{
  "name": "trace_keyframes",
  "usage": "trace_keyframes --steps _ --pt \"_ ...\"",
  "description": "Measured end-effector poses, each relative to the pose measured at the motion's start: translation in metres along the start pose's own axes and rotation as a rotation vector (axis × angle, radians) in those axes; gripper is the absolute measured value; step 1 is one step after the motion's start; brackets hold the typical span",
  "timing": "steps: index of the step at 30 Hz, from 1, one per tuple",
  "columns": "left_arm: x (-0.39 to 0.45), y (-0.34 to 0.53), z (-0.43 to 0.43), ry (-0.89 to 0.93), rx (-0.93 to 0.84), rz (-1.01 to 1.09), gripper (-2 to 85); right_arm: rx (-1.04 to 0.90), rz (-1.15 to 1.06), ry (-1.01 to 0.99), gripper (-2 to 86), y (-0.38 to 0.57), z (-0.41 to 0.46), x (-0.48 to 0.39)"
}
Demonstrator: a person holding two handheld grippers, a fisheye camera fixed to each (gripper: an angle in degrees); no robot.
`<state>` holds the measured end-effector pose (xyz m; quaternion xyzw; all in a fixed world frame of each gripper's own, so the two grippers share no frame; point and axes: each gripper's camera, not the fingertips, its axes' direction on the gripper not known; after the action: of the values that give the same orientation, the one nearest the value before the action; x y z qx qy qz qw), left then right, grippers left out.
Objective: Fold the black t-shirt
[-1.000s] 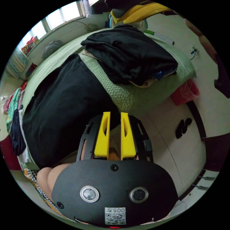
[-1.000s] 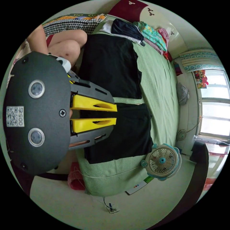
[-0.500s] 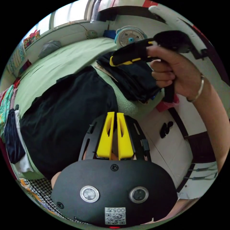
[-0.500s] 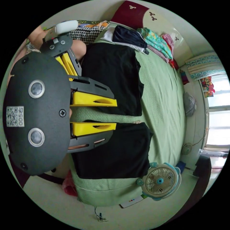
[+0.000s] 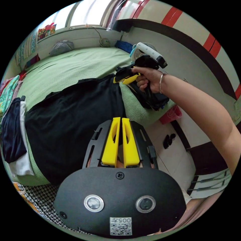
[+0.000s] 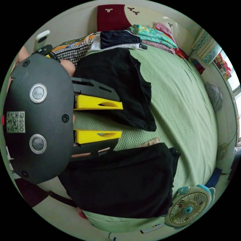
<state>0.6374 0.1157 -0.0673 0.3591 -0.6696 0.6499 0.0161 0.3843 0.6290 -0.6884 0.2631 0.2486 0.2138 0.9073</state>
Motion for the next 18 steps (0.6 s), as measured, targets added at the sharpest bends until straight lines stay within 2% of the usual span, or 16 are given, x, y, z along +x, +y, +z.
trace_keyframes --steps 7,11,18 --pt "-0.028 0.018 -0.052 0.03 0.021 -0.026 0.5 -0.005 0.026 0.071 7.9 -0.021 0.015 -0.025" --pt "-0.041 0.025 -0.085 0.032 0.028 -0.034 0.5 0.047 0.026 0.079 3.0 -0.027 0.01 -0.045" --pt "-0.057 0.037 -0.137 0.034 0.035 -0.051 0.5 0.115 -0.009 0.088 -0.2 -0.028 -0.005 -0.092"
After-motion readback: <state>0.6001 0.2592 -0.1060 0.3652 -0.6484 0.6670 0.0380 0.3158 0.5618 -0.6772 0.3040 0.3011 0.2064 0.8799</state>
